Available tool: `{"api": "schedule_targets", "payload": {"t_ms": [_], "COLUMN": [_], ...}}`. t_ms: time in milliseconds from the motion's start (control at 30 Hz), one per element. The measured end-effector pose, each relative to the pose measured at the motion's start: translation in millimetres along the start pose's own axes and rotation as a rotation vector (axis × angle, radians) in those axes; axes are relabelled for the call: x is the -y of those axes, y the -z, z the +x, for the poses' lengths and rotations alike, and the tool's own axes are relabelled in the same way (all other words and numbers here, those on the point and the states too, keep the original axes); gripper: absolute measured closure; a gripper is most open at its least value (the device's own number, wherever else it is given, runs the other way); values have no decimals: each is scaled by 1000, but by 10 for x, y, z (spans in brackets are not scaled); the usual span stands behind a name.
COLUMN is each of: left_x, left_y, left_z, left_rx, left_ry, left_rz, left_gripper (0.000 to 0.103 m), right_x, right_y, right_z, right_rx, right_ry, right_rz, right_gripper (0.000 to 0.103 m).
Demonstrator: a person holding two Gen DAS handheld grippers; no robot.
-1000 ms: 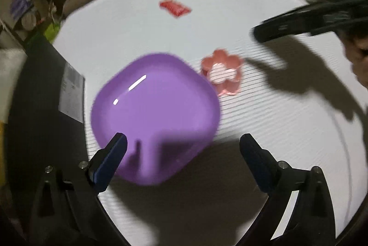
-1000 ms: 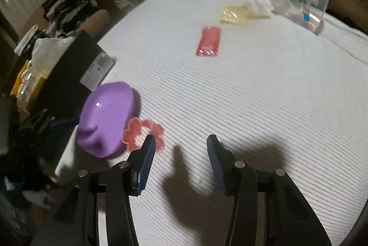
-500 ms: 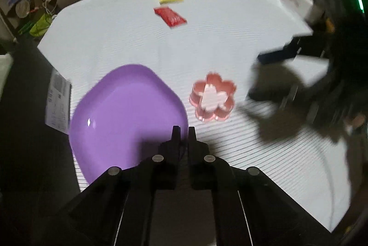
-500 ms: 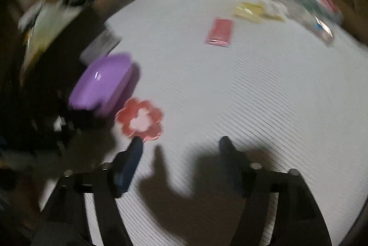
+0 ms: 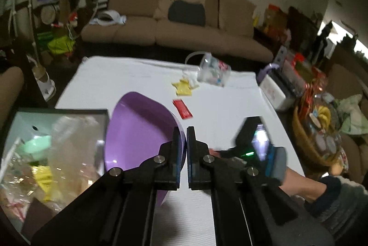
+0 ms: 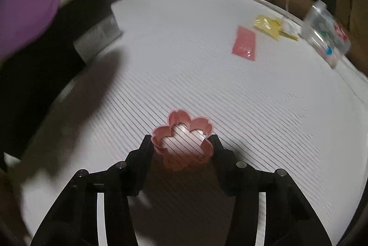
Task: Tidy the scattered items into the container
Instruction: 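Grasp the purple case with the left tool while the right tool grasps the pink flower cutter, then carry the case and flower cutter over the box and open both tools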
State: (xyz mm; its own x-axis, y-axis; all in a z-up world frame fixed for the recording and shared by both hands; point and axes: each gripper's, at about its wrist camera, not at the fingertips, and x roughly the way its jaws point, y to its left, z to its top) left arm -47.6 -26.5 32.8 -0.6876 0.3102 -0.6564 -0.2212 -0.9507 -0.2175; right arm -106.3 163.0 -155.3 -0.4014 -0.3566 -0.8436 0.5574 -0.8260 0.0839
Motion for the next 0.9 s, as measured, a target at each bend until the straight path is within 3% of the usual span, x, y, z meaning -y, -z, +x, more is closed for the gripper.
{"api": "schedule_targets", "payload": {"t_ms": [100, 167, 300, 467, 567, 700, 767, 833, 900], "left_x": [-62, -48, -1, -88, -279, -909, -1275, -1661, -2055], "left_y": [-54, -117, -241, -290, -261, -174, -111, -31, 75], "left_z": [-201, -389, -842, -1383, -1644, -1924, -1993, -1978, -1847], "left_rx": [46, 91, 201, 312, 351, 362, 358, 334, 274], "left_ry": [-55, -47, -97, -176, -191, -38, -71, -103, -84], "left_rz": [6, 4, 18, 16, -4, -138, -209, -287, -370], "left_gripper": [99, 99, 100, 100, 100, 100, 100, 100, 100], "right_x": [-53, -180, -633, -1165, -1441, -1704, -1821, -2026, -2241], "right_y": [-178, -317, -538, -799, -938, -1117, -1233, -1328, -1401], "right_z": [-506, -893, -1584, -1968, -2025, -1947, -1782, -1588, -1343], "right_rx": [106, 188, 327, 416, 447, 461, 424, 391, 343], "right_ry": [8, 8, 2, -31, -60, -204, -292, -296, -295], "right_rz": [12, 0, -57, -111, -116, -13, 48, 29, 8], "right_gripper": [52, 52, 52, 52, 52, 52, 52, 52, 52]}}
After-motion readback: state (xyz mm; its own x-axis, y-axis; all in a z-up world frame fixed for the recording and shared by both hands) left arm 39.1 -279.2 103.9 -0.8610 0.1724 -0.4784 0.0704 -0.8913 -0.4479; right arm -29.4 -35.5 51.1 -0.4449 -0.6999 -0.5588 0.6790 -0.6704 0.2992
